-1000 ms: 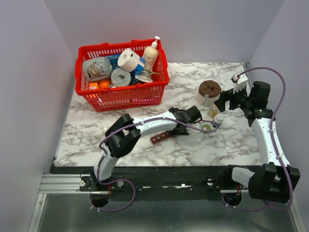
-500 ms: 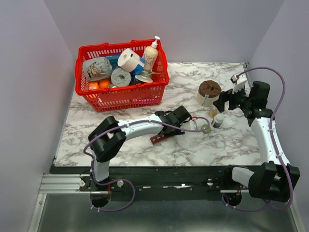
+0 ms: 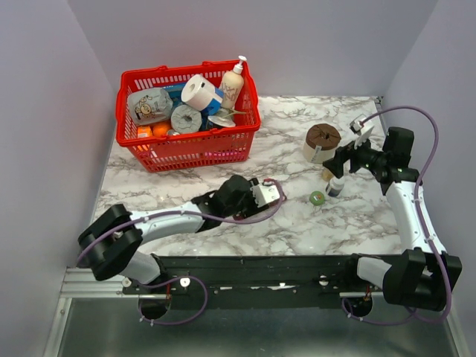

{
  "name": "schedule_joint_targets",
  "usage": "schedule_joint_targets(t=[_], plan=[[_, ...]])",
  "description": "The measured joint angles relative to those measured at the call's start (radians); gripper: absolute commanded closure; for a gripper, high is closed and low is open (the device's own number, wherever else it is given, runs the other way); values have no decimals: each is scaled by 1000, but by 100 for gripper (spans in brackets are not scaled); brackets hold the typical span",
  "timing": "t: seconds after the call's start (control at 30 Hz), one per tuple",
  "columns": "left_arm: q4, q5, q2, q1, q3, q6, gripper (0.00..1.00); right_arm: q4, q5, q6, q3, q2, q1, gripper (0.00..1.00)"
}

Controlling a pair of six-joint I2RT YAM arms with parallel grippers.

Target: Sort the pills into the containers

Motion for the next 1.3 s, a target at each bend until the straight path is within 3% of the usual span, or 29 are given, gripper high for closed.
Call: schedule_joint_targets(t=[0.3, 0.4, 0.57, 0.7, 0.8, 1.03, 1.3], plan=[[586, 157, -249, 25, -389, -226, 100, -71, -169, -171, -29, -16, 0, 0], [734, 202, -314, 26, -452, -306, 100, -199, -247, -399, -19, -32, 0, 0], [965, 288, -388, 29, -506, -401, 100, -578, -307, -977, 34, 14, 2, 0], [908, 354, -460, 29, -462, -398, 100, -763, -294, -1213, 113, 124, 14, 0], [908, 388, -506, 29, -466, -387, 100, -787, -249, -1260, 126, 149, 32, 0], [896, 448, -510, 29, -484, -385, 100, -725, -70, -1239, 115, 184, 174, 0], [760, 472, -556, 30, -505, -359, 100, -566, 166, -1151, 95, 328, 290, 1]])
